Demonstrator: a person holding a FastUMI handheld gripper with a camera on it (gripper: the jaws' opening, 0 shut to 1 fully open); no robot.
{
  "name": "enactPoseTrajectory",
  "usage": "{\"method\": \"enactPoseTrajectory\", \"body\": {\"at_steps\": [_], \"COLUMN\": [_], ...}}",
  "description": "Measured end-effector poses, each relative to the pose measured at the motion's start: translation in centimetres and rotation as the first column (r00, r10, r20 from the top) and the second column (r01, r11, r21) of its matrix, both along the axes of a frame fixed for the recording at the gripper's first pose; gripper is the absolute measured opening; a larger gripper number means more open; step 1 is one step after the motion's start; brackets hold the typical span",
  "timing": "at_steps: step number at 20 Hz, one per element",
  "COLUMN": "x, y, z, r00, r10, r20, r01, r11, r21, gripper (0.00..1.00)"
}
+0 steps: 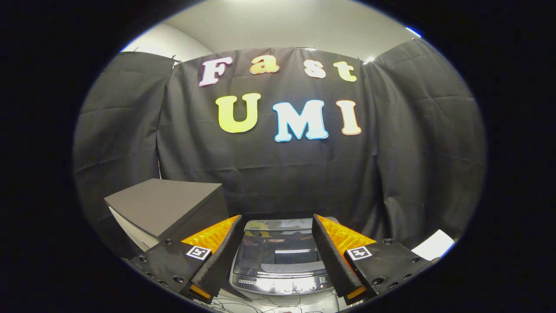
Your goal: Put the clothes into the washing machine and then close the washing machine lid.
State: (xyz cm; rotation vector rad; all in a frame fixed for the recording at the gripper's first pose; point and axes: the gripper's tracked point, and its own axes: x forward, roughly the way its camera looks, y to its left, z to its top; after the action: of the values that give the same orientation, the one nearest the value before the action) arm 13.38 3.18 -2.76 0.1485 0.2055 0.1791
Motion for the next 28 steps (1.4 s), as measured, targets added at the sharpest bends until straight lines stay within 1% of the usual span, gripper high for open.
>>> {"method": "enactPoseTrajectory", "body": {"at_steps": [8,16,21,25,28], "x": [-6.6,-13.0,-16.0,-17.7,-18.5], "y": [-1.9,-2.8,-2.8,-2.5,-2.0], "z": [3.5,4.2,4.2,4.6,4.2], "r00": [0.998,0.995,0.993,0.992,0.991], "r10": [-0.036,-0.057,-0.057,-0.052,-0.041], "r20": [0.061,0.086,0.102,0.118,0.130], "r01": [0.036,0.056,0.056,0.047,0.037], "r11": [0.999,0.998,0.998,0.998,0.999], "r21": [-0.001,0.014,0.012,0.047,0.034], "gripper": [0.98,0.98,0.98,0.98,0.98]}}
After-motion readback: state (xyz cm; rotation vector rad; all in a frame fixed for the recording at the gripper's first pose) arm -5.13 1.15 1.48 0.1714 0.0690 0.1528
